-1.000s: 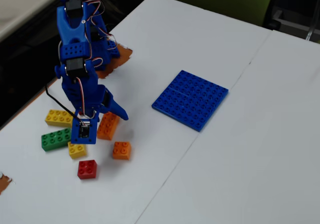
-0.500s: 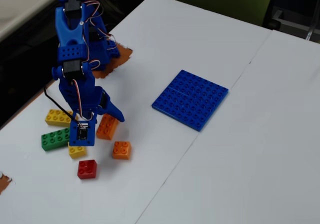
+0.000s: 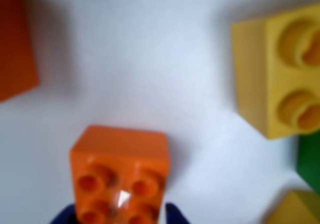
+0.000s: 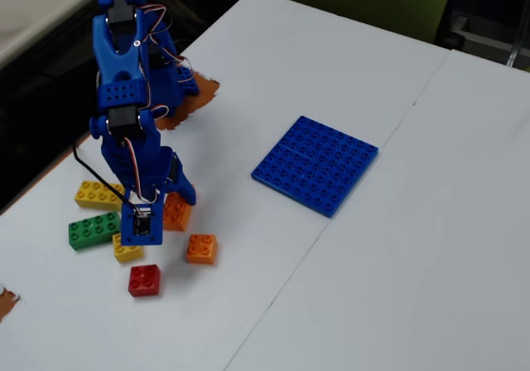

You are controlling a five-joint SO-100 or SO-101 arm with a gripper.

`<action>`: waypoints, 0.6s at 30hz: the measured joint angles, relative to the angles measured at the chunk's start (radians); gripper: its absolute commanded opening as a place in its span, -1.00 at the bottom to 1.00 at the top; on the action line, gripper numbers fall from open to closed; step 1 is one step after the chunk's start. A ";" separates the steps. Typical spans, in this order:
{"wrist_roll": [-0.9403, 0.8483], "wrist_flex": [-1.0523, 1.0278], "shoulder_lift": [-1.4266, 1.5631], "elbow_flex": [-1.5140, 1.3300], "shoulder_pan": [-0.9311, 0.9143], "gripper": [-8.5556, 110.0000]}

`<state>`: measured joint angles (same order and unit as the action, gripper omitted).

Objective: Pick up the 2x4 orange block and go up the 8x8 blue block.

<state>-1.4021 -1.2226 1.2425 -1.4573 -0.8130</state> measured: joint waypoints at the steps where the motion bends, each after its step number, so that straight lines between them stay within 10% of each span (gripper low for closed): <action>1: 0.000 0.000 0.000 0.000 0.003 -0.59; 18: 0.008 -0.077 0.279 0.000 0.133 -0.83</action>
<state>-1.3944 -1.2993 1.5217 -1.4573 -0.6796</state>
